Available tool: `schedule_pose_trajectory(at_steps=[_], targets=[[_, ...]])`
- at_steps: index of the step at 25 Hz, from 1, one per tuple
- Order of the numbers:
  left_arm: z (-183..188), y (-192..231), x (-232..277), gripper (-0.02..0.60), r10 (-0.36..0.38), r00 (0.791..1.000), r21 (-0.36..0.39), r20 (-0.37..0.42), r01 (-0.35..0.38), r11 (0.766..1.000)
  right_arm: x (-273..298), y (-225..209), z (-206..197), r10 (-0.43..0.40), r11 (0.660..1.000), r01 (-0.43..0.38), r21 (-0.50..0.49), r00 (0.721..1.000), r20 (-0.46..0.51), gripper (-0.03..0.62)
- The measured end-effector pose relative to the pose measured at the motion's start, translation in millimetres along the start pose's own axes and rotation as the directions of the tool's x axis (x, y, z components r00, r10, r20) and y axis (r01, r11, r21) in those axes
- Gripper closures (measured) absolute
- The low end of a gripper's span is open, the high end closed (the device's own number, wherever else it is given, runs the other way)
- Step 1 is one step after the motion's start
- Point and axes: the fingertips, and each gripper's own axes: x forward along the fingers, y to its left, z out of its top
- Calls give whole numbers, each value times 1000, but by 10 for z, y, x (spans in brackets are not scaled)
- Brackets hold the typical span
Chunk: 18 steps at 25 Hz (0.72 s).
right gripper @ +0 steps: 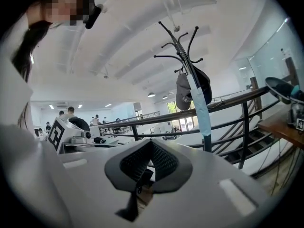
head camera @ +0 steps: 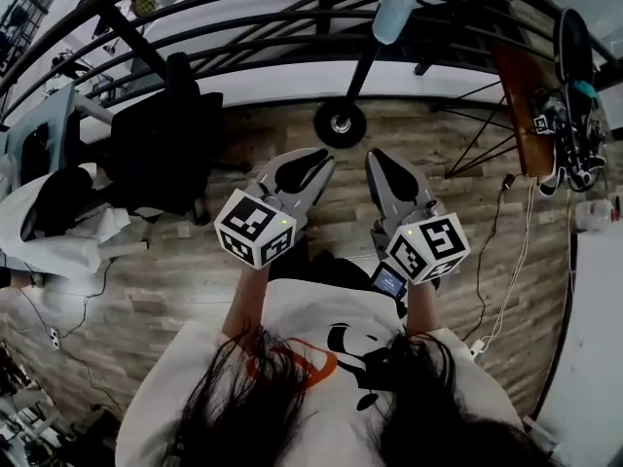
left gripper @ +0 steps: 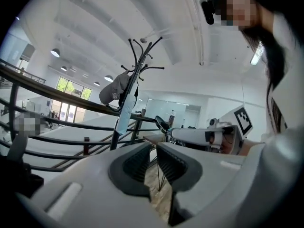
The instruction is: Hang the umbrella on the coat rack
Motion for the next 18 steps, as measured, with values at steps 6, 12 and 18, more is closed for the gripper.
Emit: schedule_pose_trajectory(at_steps=[6, 12, 18], targets=[[-223, -646, -109, 537, 42, 999, 20, 17, -42, 999, -546, 70, -222, 41, 999, -41, -6, 999, -20, 589], [-192, -971, -396, 537, 73, 997, 78, 38, -75, 994, -762, 336, -284, 94, 996, -94, -6, 996, -1, 589], [-182, -1142, -727, 537, 102, 994, 88, 47, -106, 991, -889, 659, -313, 126, 992, -126, -26, 992, -1, 589]])
